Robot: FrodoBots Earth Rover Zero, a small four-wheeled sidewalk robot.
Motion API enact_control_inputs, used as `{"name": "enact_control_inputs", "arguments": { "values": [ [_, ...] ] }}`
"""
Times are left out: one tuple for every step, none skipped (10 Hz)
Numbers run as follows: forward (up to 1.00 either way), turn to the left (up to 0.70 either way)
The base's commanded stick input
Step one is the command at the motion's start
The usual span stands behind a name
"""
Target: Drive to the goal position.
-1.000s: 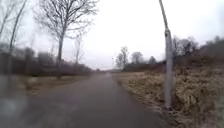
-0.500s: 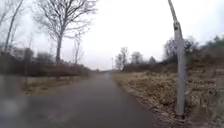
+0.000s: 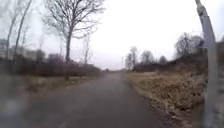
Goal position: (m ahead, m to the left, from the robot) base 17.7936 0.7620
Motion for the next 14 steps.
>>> {"name": "enact_control_inputs", "arguments": {
  "values": [
    [0.7,0.0],
    [0.7,0.0],
    [0.7,0.0],
    [0.7,0.0],
    [0.7,0.0],
    [0.7,0.0],
    [0.7,0.0],
    [0.7,0.11],
    [0.7,0.35],
    [0.7,0.23],
    [0.7,0.0],
    [0.7,0.0],
    [0.7,0.0],
    [0.7,0.0]
  ]
}}
